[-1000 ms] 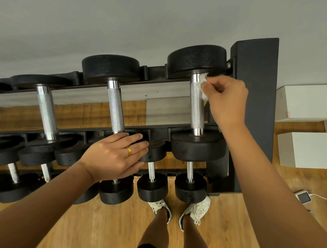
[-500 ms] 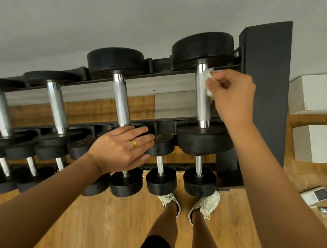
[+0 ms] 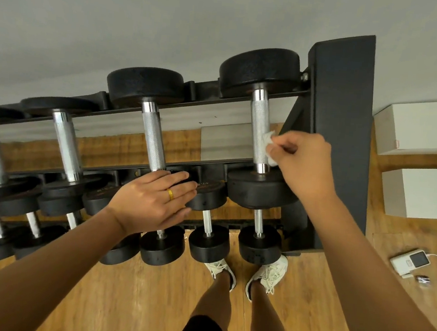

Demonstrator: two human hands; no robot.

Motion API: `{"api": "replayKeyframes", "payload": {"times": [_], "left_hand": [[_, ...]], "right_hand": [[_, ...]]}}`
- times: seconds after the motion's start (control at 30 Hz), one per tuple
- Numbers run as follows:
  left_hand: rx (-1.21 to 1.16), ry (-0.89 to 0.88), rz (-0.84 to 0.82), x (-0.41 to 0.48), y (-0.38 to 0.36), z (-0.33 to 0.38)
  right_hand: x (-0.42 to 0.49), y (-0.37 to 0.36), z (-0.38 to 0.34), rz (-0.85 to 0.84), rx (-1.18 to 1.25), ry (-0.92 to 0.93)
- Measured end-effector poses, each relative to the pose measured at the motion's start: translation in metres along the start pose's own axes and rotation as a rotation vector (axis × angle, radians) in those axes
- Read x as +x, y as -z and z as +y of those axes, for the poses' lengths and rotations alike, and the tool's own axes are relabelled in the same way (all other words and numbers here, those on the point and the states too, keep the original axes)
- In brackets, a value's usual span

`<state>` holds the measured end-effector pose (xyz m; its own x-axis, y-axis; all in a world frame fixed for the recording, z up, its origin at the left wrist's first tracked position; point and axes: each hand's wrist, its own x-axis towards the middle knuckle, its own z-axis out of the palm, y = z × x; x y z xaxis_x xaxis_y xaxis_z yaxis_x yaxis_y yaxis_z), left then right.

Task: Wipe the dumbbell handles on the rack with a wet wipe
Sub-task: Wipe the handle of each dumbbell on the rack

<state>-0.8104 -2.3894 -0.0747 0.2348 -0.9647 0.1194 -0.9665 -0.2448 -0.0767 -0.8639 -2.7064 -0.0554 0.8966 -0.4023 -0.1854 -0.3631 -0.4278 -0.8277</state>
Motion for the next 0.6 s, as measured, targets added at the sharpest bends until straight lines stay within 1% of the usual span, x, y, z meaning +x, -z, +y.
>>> {"api": "replayKeyframes", "payload": {"times": [0.1, 0.27, 0.4, 0.53, 0.6], "left_hand": [[0.003, -0.003, 0.001, 0.0, 0.0, 0.0], [-0.003, -0.004, -0.011, 0.0, 0.001, 0.0], [-0.004, 0.005, -0.006, 0.0, 0.0, 0.001], [0.001, -0.008, -0.004, 0.001, 0.001, -0.001], [0.008, -0.012, -0.001, 0.001, 0.001, -0.001]], "right_hand": [[0.004, 0.003, 0.001, -0.034, -0.022, -0.023], [0.01, 0.003, -0.002, 0.011, 0.048, -0.014], [-0.014, 0.005, 0.007, -0.056, 0.0, -0.024], [-0.001, 0.01, 0.007, -0.126, 0.008, -0.077], [0.006, 0.012, 0.004, -0.1, 0.058, -0.097]]}}
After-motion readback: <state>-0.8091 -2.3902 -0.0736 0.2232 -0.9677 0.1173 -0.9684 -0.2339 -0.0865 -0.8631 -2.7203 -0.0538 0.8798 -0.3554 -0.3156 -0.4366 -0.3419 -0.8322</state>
